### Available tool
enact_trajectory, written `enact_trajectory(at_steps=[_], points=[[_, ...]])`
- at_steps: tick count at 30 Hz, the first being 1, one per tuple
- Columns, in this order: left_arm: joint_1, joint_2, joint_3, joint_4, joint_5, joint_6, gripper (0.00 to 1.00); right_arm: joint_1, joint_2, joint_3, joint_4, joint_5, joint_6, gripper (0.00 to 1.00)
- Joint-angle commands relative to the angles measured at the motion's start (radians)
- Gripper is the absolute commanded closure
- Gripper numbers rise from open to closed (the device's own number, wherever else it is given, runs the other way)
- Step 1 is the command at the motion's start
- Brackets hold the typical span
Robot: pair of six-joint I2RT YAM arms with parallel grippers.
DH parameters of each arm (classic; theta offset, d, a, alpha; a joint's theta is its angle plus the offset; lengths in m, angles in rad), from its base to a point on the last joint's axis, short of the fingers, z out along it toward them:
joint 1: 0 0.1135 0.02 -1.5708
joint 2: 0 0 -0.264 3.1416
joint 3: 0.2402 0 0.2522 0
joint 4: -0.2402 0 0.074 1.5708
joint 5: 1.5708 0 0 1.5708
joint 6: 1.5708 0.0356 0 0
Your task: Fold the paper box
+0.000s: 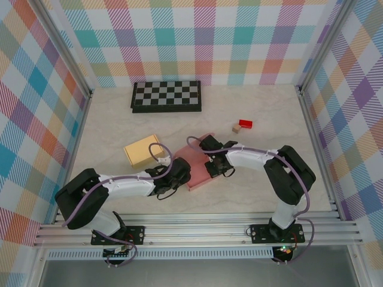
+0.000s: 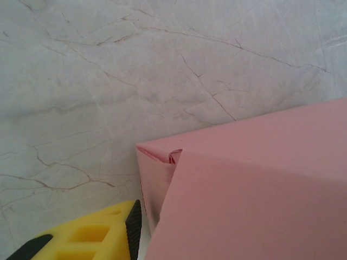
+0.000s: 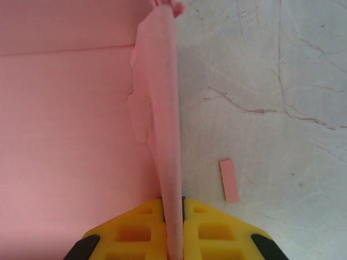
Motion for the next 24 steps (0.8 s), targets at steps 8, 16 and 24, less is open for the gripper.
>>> enact_trajectory(at_steps=[8, 16, 24], points=[[-0.011, -0.033, -0.016, 0.012, -0.003, 0.005, 0.62, 0.012, -0.036, -0.170, 0.196, -0.068, 0.018, 0.81], [-0.011, -0.025, -0.010, 0.013, 0.000, 0.004, 0.62, -0.016, -0.119, -0.149, 0.239, -0.195, 0.051, 0.61], [-0.011, -0.029, -0.015, 0.004, 0.000, 0.008, 0.62, -0.036, -0.120, -0.124, 0.309, -0.183, 0.054, 0.56]])
